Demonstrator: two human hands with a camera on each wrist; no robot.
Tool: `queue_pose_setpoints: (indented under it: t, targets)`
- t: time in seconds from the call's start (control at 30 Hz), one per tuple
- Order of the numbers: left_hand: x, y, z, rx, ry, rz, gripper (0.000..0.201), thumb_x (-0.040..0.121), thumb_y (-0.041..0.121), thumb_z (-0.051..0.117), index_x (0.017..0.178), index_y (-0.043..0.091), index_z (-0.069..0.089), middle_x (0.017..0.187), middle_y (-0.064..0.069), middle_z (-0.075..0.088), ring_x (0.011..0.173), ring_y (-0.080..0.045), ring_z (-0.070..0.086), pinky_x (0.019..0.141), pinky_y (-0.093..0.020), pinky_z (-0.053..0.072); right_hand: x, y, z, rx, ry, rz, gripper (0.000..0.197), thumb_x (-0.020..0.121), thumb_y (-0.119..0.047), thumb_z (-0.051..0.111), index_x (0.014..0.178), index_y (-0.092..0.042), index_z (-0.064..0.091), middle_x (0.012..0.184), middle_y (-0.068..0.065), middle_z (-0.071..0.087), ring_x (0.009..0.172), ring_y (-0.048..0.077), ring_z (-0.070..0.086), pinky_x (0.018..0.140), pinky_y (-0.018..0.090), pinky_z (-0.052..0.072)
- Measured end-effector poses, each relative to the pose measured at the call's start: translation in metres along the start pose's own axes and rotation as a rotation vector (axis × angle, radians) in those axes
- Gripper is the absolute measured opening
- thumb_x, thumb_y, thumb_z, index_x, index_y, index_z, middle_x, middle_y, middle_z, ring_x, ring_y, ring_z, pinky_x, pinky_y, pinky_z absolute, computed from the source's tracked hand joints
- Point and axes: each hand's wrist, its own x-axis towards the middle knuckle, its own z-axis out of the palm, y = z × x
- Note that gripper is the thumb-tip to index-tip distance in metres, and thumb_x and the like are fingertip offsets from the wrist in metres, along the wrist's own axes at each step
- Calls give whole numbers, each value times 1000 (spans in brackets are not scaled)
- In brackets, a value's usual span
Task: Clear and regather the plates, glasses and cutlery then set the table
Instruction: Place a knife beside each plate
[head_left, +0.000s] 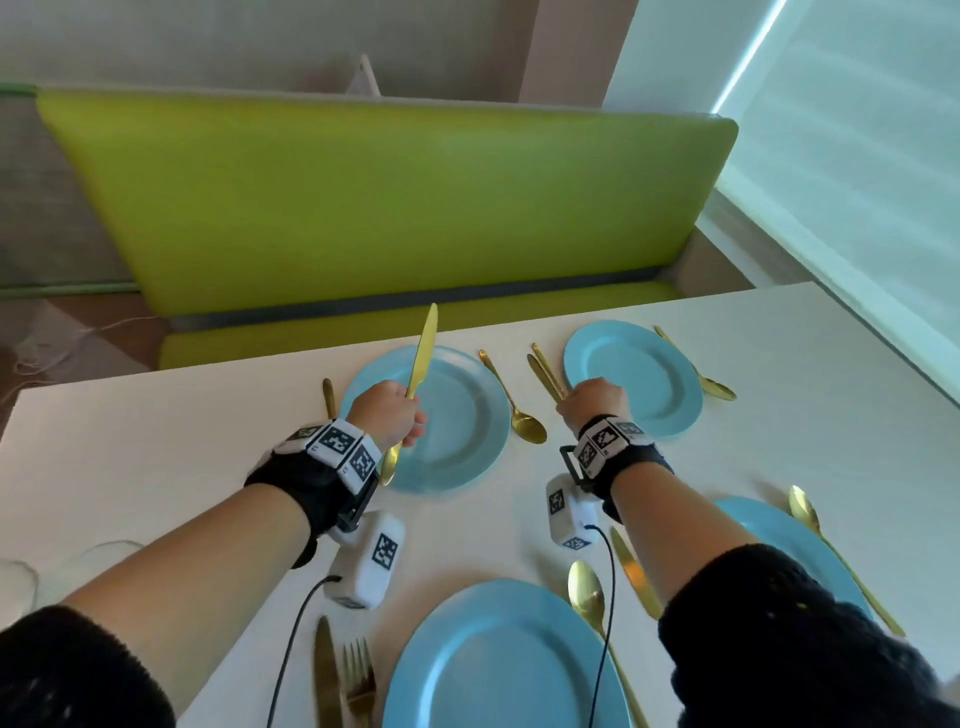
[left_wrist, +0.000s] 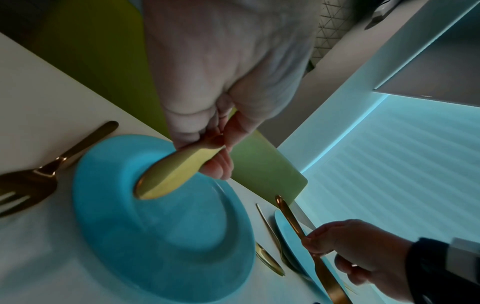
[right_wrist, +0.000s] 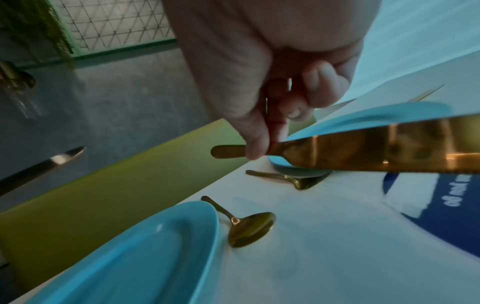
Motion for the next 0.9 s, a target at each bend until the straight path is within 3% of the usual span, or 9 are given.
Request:
queue_pose_setpoints:
  t: [0.1, 0.27, 0.33, 0.47, 0.57, 0.7, 0.8, 0.9]
  targets:
    - [14, -4, 1, -22, 3, -22, 21, 92, 3, 36, 77, 12, 49, 79, -10, 58, 59, -21, 53, 55, -28, 44, 26, -8, 12, 25, -10, 59, 10, 85, -15, 53, 79, -9, 58, 80, 8, 55, 74, 26, 54, 48, 23, 32]
    - [28, -5, 2, -46, 17, -50, 24, 92, 1, 36, 74, 12, 48, 76, -9, 57, 58, -20, 53, 55, -27, 45, 56, -12, 26, 117, -9, 127, 26, 84, -13, 56, 61, -10, 45, 79, 7, 56, 73, 24, 53, 61, 24, 41]
    - [31, -3, 3, -50, 25, -54, 23, 94, 2, 37, 77, 10, 49, 74, -7, 57, 58, -20, 53, 56, -27, 46, 62, -14, 27, 140, -16, 140, 21, 83, -13, 56, 64, -9, 48, 79, 8, 56, 72, 25, 53, 61, 25, 42]
    - [35, 2, 5, -44, 23, -54, 22, 95, 3, 38, 78, 10, 49, 76, -7, 58, 59, -19, 53, 58, -26, 47, 69, -15, 30, 173, -46, 141, 22, 83, -13, 57, 62, -9, 49, 77, 8, 57, 70, 26, 55, 44, 21, 35]
    - [37, 4, 9, -24, 12, -50, 25, 95, 4, 38, 74, 13, 48, 74, -5, 58, 62, -19, 54, 60, -26, 48, 70, -15, 33, 199, -62, 159, 24, 82, -16, 61, 61, -9, 49, 76, 7, 59, 70, 26, 58, 56, 25, 45]
    - [36, 6, 15, -11, 4, -56, 25, 94, 2, 36, 74, 13, 48, 77, -7, 59, 69, -24, 55, 60, -26, 48, 71, -17, 32, 196, -60, 158, 26, 84, -17, 59, 62, -10, 48, 66, 4, 53, 69, 26, 55, 51, 23, 41]
    - [34, 7, 21, -10, -7, -62, 25, 94, 1, 36, 75, 13, 48, 79, -9, 59, 76, -27, 56, 62, -27, 48, 71, -18, 30, 217, -44, 147, 15, 85, -12, 56, 71, -9, 52, 81, 9, 59, 75, 28, 57, 67, 29, 49]
    - [32, 7, 25, -4, -18, -66, 25, 94, 1, 37, 75, 13, 48, 80, -9, 60, 77, -27, 56, 62, -28, 48, 73, -18, 31, 227, -24, 144, 13, 86, -12, 55, 74, -9, 56, 94, 12, 69, 83, 29, 65, 68, 29, 49]
